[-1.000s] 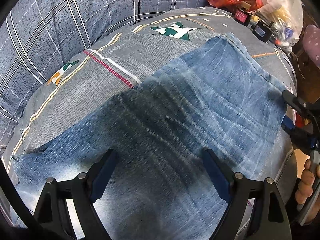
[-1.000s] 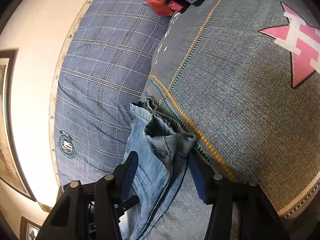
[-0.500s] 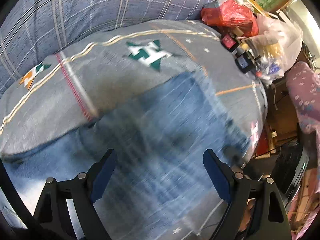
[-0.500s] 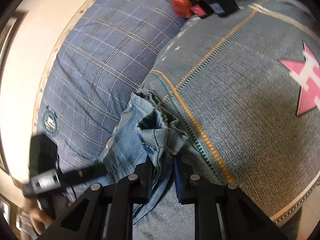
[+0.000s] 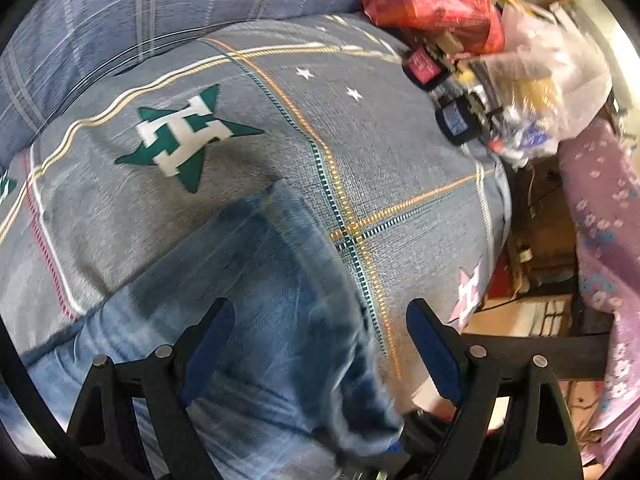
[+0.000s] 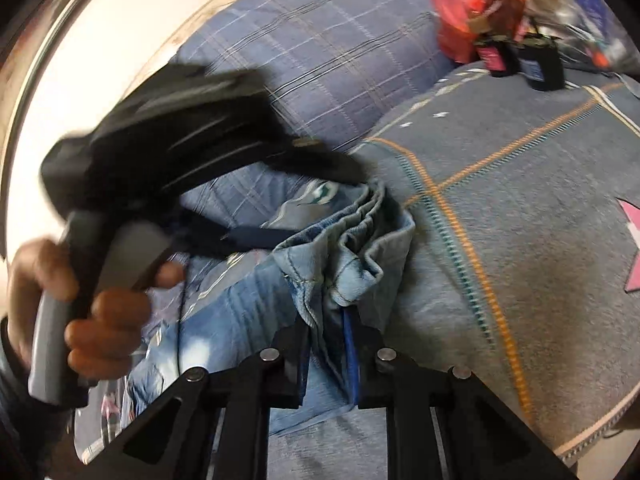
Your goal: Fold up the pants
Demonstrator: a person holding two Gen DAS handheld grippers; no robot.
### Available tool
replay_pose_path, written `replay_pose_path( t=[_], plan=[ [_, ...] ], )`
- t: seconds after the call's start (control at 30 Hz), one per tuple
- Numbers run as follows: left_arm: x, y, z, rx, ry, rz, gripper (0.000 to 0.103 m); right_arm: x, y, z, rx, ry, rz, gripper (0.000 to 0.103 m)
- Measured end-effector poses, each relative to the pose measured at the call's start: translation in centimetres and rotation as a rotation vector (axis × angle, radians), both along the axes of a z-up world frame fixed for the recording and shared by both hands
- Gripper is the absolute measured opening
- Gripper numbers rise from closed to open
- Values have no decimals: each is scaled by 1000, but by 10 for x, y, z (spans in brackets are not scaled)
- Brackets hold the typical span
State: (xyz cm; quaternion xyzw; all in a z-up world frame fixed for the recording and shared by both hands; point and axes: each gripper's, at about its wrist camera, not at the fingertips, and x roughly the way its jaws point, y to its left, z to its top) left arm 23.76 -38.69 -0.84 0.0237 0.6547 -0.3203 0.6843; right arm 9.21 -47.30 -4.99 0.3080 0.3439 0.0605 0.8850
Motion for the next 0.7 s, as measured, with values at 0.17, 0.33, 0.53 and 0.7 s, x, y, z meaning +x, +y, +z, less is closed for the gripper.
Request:
replay_pose_path(
  t=[0.17,0.33,0.53,0.7],
  plan=[
    [2,-13,-9,65,-15,-56,88,4,16,3,-37,-16,63,16],
    [8,-15,-18,81,3,-58,84,5,26,6,-39,-45,131,16],
    [14,1,-23,110,-15,-29,14,7,27,4,-33,-40,150,16],
    [18,24,-21,18,34,34,9,9,29,5,-38,-46,167,16]
  ],
)
